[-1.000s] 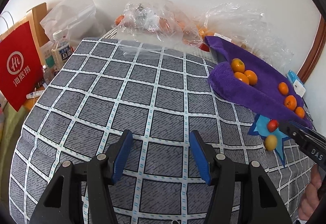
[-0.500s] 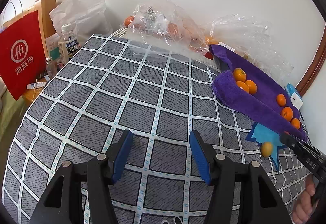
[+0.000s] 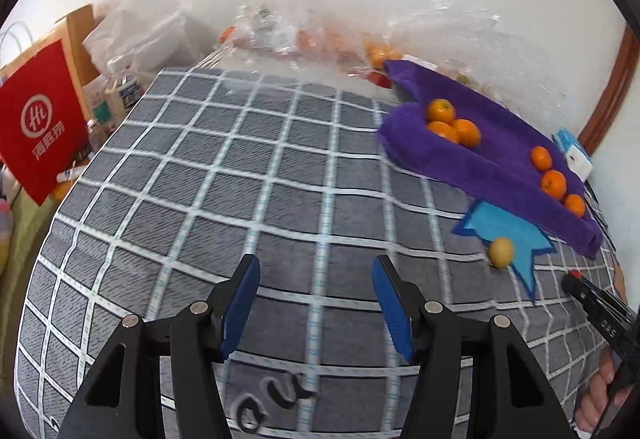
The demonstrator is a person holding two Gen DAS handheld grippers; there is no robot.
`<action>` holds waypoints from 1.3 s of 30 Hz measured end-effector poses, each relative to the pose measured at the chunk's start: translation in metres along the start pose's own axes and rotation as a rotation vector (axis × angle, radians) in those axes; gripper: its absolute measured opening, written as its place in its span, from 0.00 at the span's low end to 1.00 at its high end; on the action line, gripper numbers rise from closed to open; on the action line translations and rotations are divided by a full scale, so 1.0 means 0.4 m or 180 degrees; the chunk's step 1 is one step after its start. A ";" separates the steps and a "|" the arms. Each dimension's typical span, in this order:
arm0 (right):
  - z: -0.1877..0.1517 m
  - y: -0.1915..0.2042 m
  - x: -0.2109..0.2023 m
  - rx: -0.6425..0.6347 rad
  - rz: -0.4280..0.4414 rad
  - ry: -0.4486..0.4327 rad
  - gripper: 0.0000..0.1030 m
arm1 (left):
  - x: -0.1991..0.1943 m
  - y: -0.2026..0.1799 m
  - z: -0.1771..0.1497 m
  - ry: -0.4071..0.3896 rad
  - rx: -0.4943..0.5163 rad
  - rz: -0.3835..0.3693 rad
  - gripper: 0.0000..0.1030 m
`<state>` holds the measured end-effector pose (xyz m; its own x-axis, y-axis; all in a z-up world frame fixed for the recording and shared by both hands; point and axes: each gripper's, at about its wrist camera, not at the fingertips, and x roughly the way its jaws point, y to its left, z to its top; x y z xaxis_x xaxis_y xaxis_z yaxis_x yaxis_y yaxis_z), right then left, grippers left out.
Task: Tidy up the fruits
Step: 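Grasp the red fruit on the blue star mat with the right gripper, then grasp the small yellow-green fruit with the left gripper while the right gripper holds the red fruit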
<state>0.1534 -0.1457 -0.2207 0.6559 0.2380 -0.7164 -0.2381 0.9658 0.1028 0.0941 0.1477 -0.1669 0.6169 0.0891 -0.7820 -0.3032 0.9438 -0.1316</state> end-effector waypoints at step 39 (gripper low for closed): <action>-0.035 -0.087 -0.050 0.0068 -0.0045 -0.0186 0.22 | 0.032 -0.220 -0.023 0.0128 0.0198 -0.0556 0.22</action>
<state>0.1384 -0.1853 -0.2194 0.6999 0.2293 -0.6764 -0.2136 0.9709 0.1081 0.1220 0.0627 -0.1710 0.6264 -0.0894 -0.7743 -0.1477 0.9618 -0.2306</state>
